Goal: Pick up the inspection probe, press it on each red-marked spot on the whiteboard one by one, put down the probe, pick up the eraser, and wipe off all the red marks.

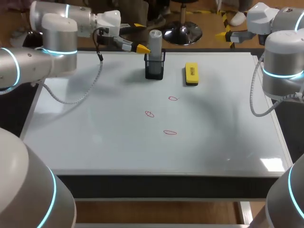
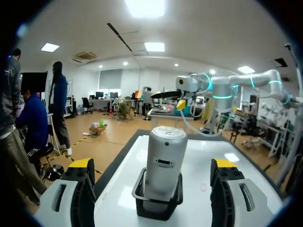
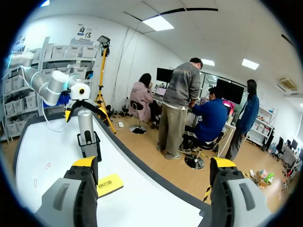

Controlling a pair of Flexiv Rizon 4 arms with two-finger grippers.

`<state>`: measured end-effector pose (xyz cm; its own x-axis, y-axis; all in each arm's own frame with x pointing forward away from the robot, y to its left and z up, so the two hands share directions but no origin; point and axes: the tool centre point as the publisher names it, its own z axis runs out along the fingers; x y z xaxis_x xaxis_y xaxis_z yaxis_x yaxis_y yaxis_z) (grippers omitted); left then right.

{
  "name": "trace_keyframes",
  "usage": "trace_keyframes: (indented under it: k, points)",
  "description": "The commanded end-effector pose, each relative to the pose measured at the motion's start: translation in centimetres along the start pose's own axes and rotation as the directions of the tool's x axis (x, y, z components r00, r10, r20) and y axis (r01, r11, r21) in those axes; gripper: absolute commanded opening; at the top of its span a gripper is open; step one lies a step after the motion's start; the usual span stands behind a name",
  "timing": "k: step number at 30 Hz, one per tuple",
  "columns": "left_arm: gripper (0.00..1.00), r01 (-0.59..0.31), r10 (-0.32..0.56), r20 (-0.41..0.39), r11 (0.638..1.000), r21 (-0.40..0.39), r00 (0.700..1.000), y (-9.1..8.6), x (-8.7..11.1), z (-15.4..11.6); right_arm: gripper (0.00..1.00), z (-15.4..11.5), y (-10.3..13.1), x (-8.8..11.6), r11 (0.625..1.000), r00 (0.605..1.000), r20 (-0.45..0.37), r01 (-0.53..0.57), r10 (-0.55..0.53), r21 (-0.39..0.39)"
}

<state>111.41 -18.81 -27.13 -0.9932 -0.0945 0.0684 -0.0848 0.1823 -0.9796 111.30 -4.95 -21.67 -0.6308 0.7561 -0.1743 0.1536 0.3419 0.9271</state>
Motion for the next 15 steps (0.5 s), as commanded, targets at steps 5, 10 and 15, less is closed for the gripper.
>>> trace_keyframes:
  k: [5, 10, 15]
  points:
    - [1.0, 0.006, -0.005, -0.022, 1.0, 0.019, 1.0, 0.5, -1.3, 2.9, 1.0, 0.0, 0.0, 0.0, 1.0, 1.0, -0.001, 0.0, 0.0, 0.0]
    - [1.0, 0.01, -0.01, -0.024, 1.0, 0.025, 1.0, 0.7, -1.0, 3.9, 1.0, 0.0, 0.0, 0.0, 1.0, 1.0, -0.001, 0.0, 0.0, 0.0]
    - [1.0, 0.013, -0.012, -0.031, 0.999, 0.036, 0.999, 0.5, -0.5, 4.5, 1.0, 0.0, 0.0, 0.0, 1.0, 1.0, -0.001, 0.0, 0.0, 0.0]
